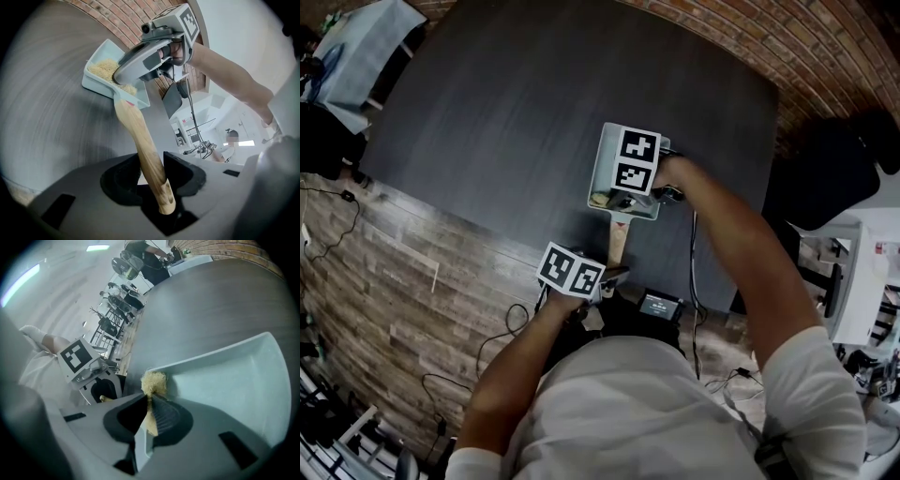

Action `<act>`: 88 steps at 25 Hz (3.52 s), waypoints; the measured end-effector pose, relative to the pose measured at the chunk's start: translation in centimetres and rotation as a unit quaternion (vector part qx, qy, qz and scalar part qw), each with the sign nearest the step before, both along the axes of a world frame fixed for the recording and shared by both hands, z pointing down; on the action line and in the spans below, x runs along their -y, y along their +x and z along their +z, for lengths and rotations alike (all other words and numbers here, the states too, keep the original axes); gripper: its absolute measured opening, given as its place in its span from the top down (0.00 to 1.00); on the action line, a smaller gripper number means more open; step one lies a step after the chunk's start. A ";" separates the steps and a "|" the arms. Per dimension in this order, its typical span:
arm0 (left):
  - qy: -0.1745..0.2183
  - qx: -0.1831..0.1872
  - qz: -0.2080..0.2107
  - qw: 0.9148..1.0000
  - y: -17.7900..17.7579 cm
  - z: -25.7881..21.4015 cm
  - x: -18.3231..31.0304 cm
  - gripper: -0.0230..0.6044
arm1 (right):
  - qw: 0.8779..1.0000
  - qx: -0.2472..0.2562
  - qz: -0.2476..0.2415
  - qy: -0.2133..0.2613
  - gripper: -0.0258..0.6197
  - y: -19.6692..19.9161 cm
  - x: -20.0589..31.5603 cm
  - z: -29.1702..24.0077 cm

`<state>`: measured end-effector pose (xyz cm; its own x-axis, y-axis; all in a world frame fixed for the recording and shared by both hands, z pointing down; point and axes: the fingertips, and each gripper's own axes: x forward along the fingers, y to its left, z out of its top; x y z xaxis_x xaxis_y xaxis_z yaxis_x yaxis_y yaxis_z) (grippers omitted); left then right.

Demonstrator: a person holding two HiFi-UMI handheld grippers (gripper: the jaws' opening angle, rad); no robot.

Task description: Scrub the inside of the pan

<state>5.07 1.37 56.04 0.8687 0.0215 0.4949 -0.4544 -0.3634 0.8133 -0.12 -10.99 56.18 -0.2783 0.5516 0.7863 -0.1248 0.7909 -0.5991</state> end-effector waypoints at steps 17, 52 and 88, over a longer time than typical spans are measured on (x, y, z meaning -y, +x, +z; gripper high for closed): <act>-0.006 -0.017 -0.025 1.000 -0.1 -0.4 0.2 0.72 | 0.971 0.067 0.107 0.204 0.90 2.9 7.5 -4.9; -0.076 -0.054 -0.182 0.979 -0.8 -0.4 0.8 0.78 | 0.869 -0.100 -0.093 0.476 0.90 7.4 12.6 0.7; -0.076 -0.037 -0.261 0.962 -2.5 -0.3 2.0 0.78 | 0.962 -0.074 0.079 0.251 0.89 7.2 3.0 1.4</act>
<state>2.54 -0.64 55.78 0.8139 -0.3596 0.4565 -0.4812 0.0233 0.8763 7.09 -13.95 57.59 -0.1915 0.0529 0.9801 -0.3215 0.9401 -0.1136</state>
